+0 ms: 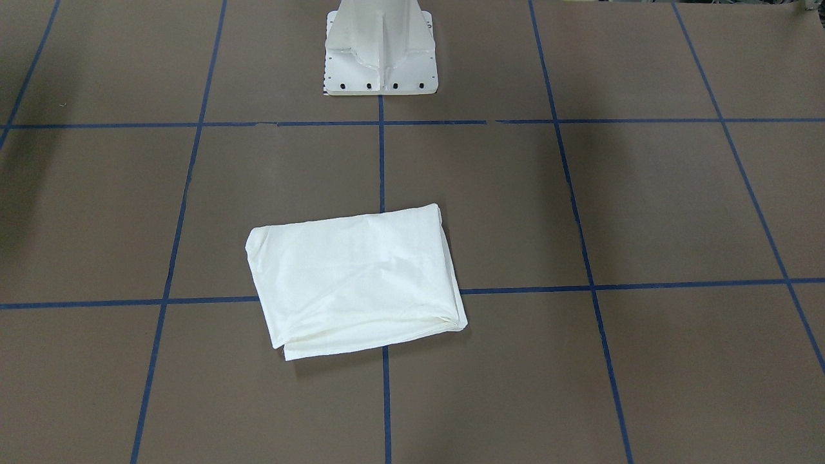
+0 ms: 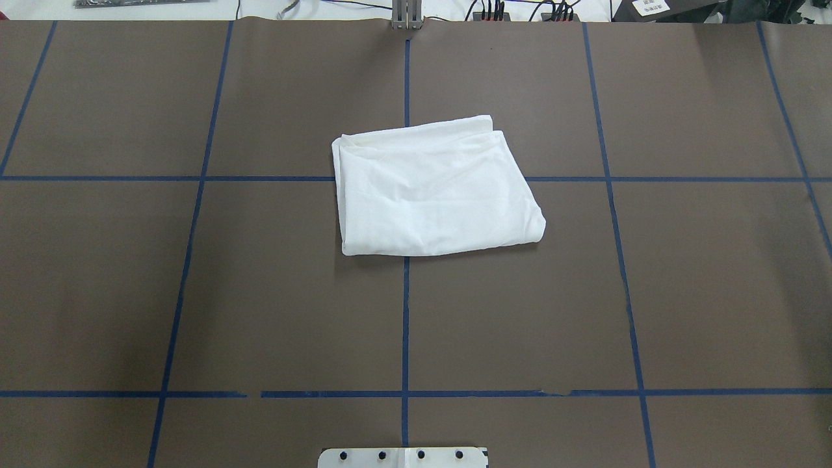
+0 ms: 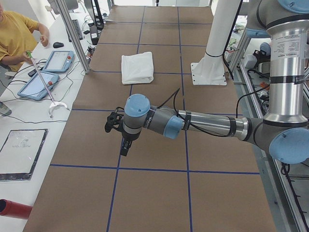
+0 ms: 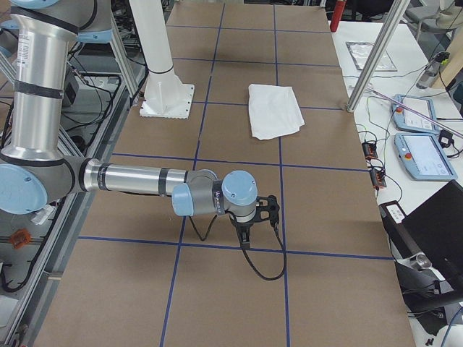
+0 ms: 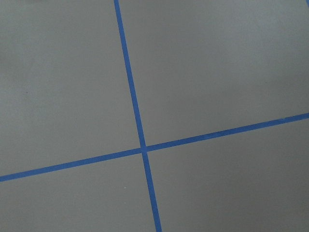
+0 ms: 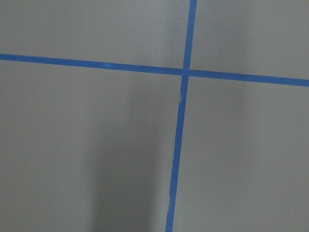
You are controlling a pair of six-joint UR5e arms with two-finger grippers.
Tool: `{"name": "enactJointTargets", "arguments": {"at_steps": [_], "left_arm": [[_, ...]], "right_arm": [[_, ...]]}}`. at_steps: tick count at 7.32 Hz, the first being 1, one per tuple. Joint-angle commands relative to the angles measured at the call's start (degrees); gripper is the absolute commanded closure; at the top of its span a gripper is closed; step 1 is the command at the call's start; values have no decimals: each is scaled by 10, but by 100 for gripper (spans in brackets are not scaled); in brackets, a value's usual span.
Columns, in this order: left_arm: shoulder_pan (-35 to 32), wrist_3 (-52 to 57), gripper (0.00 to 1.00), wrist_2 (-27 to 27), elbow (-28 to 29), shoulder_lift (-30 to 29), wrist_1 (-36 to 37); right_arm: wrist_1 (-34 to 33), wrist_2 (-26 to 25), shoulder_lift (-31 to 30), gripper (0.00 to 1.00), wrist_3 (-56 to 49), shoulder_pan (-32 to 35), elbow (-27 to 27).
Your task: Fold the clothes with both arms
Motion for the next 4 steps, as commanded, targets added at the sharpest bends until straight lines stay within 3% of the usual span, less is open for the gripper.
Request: {"name": "enactJointTargets", "arguments": {"at_steps": [1,4], "left_arm": [[0,1,0,1,1,-1,0],[1,-2,0,3,-1,-2,0]], "right_arm": [[0,0,0,0,0,0,0],[0,3,0,0,0,0,0]]}}
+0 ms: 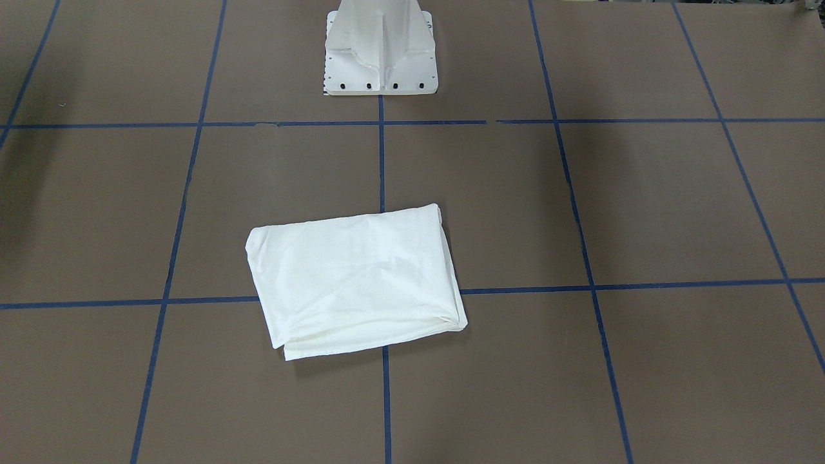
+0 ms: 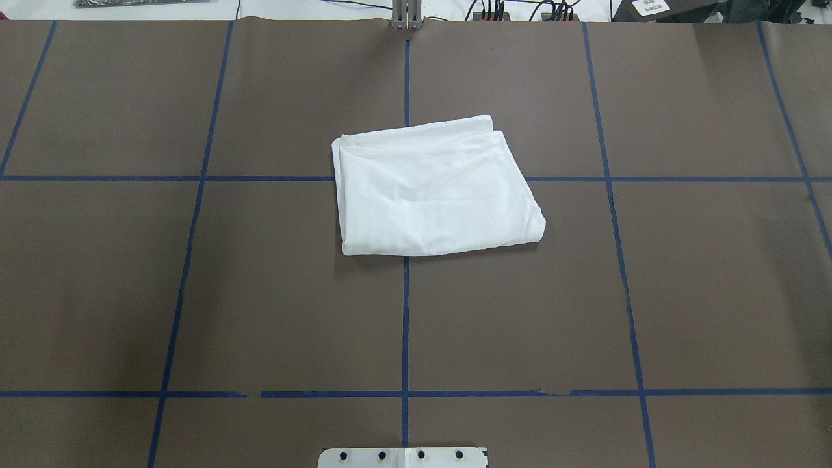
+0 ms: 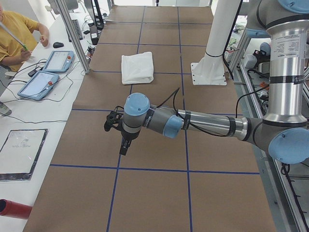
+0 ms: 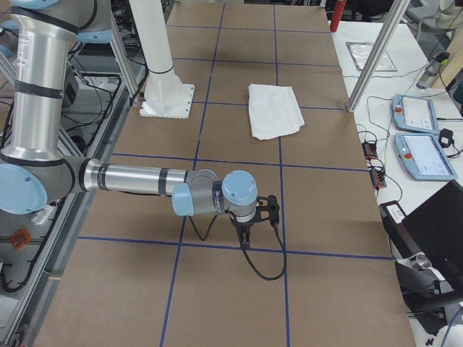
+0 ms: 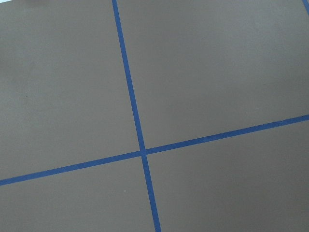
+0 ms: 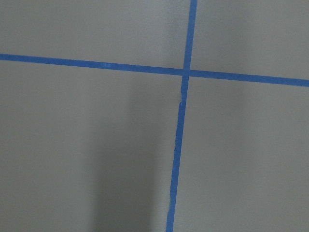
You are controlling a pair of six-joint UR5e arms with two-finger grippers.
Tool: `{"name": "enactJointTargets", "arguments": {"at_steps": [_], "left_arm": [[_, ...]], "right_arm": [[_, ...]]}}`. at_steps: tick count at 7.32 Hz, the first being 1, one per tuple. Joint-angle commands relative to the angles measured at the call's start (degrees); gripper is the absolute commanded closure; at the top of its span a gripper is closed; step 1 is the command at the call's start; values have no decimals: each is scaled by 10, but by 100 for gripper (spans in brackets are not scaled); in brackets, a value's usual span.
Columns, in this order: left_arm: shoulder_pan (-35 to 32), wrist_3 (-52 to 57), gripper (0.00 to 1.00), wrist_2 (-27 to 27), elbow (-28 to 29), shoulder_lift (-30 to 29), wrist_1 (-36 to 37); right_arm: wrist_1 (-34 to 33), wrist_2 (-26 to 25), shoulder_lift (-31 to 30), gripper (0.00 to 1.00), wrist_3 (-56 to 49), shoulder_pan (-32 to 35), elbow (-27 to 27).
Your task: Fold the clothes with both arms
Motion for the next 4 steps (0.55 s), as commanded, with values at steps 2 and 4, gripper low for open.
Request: {"name": "enactJointTargets", "arguments": {"at_steps": [2,4], "left_arm": [[1,2,0,-2,5,0,-1],[1,3,0,0,6,0,-1]], "right_arm": [[0,3,2,0,0,0,0],[1,3,3,0,0,0,1]]}}
